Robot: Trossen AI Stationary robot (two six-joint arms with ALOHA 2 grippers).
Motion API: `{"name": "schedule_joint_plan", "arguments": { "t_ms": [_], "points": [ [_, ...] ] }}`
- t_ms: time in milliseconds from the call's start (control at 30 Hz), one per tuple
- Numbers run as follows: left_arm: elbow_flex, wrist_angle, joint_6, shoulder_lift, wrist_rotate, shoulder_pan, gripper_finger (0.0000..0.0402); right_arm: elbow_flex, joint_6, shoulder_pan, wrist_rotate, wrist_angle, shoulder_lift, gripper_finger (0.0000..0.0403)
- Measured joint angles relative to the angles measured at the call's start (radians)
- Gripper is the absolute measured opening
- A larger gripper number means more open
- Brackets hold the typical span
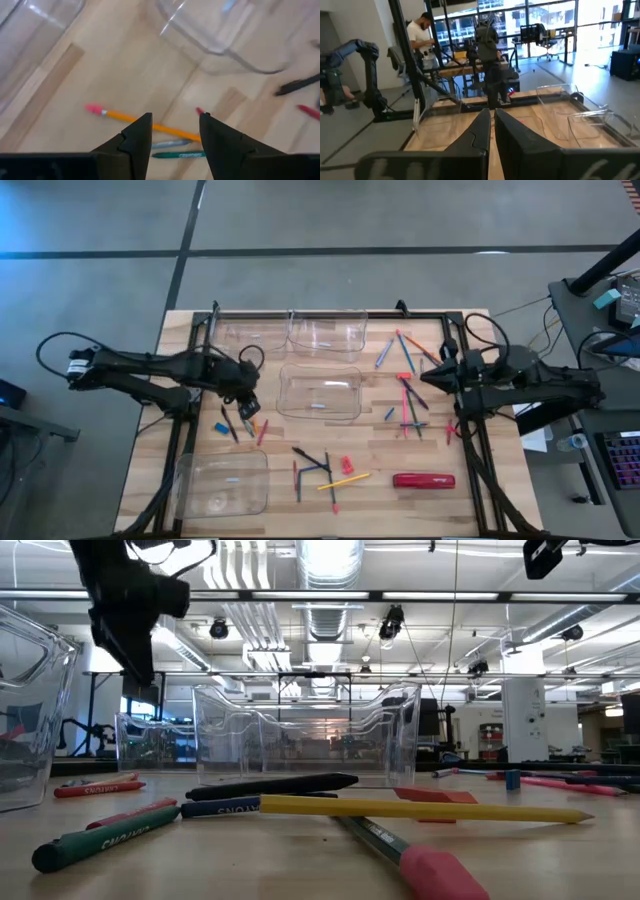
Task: Sort crayons/erasers/pens/pencils in bins
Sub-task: Put the bottom orange pencil into the top left transparent bin
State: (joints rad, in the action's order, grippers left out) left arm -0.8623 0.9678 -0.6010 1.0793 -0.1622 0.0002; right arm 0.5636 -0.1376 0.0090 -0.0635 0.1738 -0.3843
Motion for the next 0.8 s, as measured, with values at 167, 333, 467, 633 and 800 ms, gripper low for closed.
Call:
{"name": "schedule_joint_plan", "arguments": {
  "t_ms": [167,333,467,633,800],
  "points": [
    [0.018,0.011,-0.048,0.065,-0.091,0.025,0.0148,0.000,-0.021,0.000,0.000,0.000,0.000,0.0018],
    [0.019,0.019,-0.047,0.123,-0.095,0.107,0.0148,0.000,-0.021,0.000,0.000,0.001,-0.001,0.0018],
    [0.039,0.020,-0.019,0.140,-0.098,0.203,0.0148,-0.001,-0.027,0.000,0.000,0.002,-0.001,0.0018],
    [0.114,-0.028,-0.027,0.086,-0.083,0.277,0.0148,-0.001,-0.035,0.000,0.000,0.009,-0.001,0.0018],
    [0.188,-0.105,-0.071,0.017,-0.076,0.288,0.0148,-0.004,-0.019,0.000,0.003,0.008,-0.003,0.0018]
  ]
}}
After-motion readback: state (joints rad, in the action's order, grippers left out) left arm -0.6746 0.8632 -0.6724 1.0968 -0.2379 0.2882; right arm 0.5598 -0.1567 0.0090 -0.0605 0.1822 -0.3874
